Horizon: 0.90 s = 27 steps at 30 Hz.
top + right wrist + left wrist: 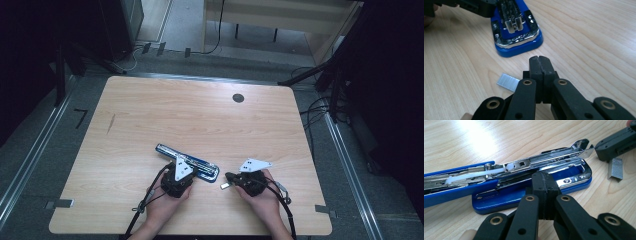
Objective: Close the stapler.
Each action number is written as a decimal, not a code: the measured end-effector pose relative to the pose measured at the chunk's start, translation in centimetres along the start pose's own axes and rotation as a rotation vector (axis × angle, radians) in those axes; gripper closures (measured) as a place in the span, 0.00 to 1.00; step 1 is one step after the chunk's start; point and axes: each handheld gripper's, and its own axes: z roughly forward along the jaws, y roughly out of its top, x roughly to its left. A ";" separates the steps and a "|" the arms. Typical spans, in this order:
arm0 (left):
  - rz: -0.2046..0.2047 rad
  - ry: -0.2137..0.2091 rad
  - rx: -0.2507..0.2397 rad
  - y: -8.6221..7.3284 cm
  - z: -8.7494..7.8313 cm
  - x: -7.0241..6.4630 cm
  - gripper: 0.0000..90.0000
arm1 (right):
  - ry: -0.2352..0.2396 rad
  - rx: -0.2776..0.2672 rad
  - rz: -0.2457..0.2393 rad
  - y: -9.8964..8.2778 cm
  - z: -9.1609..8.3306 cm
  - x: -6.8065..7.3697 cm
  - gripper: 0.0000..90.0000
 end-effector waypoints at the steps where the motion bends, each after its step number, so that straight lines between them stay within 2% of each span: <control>1: 0.000 0.000 0.000 0.0 0.0 0.0 1.00 | 0.004 -0.001 -0.005 -0.1 0.0 0.1 1.00; 15: 0.002 -0.001 0.000 0.0 0.0 0.0 1.00 | 0.037 0.017 -0.032 -1.1 -1.2 1.1 1.00; 19: 0.002 -0.001 0.000 0.0 0.0 0.0 1.00 | 0.044 0.015 -0.030 -1.3 -1.4 1.4 1.00; 22: 0.002 -0.001 0.000 0.0 0.0 0.0 1.00 | 0.035 -0.002 -0.010 -1.4 -2.0 1.6 1.00; 23: 0.002 0.000 0.000 0.0 0.0 0.0 1.00 | 0.041 -0.022 0.025 -1.3 -2.5 1.7 0.92; 24: 0.002 0.000 0.000 0.0 0.0 0.0 1.00 | 0.041 -0.022 0.025 -1.3 -2.5 1.7 0.92; 25: 0.002 -0.001 0.000 0.0 0.0 0.0 1.00 | 0.043 -0.035 0.049 -1.2 -2.9 1.9 0.87; 27: 0.003 -0.001 0.001 0.0 0.0 0.0 1.00 | 0.017 -0.026 0.035 -1.3 -3.2 2.5 0.85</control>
